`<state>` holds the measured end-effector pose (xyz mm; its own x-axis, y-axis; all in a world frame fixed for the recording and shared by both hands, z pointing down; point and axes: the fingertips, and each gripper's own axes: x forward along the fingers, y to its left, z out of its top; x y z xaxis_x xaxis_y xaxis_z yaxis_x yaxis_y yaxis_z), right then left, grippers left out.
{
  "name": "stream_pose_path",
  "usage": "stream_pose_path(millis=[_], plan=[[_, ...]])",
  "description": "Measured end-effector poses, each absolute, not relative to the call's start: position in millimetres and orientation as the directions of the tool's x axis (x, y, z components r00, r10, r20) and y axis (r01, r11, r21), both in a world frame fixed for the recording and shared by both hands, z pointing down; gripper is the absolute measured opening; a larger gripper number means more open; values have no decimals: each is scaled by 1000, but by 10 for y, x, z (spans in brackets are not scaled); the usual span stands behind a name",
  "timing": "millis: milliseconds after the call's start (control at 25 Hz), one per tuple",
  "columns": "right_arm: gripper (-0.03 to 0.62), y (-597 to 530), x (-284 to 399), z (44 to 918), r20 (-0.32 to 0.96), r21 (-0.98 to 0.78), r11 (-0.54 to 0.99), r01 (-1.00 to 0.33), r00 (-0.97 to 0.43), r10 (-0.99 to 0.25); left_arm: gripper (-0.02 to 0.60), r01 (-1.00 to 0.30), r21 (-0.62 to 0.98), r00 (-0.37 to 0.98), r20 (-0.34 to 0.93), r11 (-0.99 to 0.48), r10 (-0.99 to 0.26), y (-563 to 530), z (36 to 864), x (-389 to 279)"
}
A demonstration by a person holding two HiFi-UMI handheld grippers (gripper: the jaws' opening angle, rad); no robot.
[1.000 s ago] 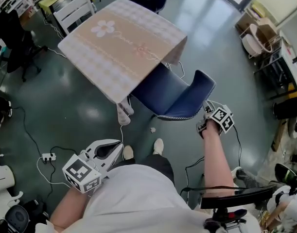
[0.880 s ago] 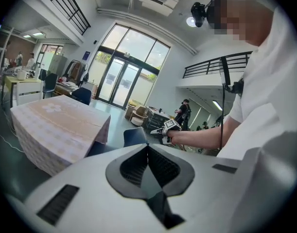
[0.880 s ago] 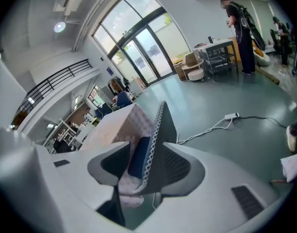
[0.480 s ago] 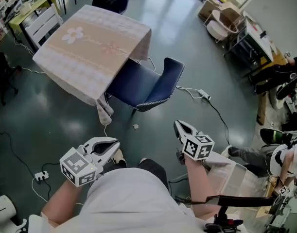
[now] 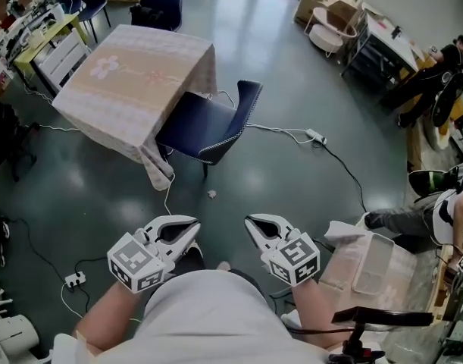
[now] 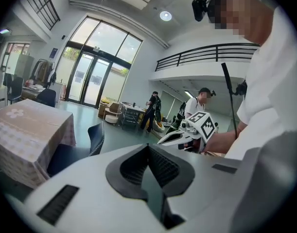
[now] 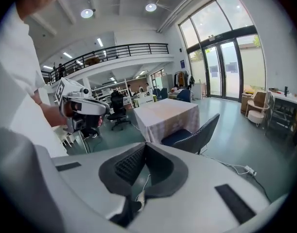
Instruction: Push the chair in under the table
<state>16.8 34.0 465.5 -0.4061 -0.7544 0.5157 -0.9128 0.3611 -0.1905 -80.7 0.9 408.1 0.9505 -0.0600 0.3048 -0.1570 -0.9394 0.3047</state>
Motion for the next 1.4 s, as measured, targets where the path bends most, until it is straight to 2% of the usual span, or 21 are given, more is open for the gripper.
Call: stream_pose_path(millis=[280,480,880,1160,1400], plan=[[12,1060,36,4694,495,-179,407,-896,-439,-750,11,-222,296,924,368,-929,-104,799,4154,-932],[12,1318,-94,4659,483,-174,385,-906,-420,-769,9,-232,305,909,406,-924,-94,1040,4212,-1174],[12,1362,-464,4350,457,-124,332,-935,-351,-817,9,-123,286,934,357,-950,-13,1120,3928,-1397],[12,1255,-1063,4187,448,-111,360,-926,-370,-814,11,-145,286,930,367,-947,-32,1001,3901,-1927],[12,1213,-1359,4240,469,-98,335,-937,-341,-815,9,-84,290,934,356,-953,25,941,3953,-2130]])
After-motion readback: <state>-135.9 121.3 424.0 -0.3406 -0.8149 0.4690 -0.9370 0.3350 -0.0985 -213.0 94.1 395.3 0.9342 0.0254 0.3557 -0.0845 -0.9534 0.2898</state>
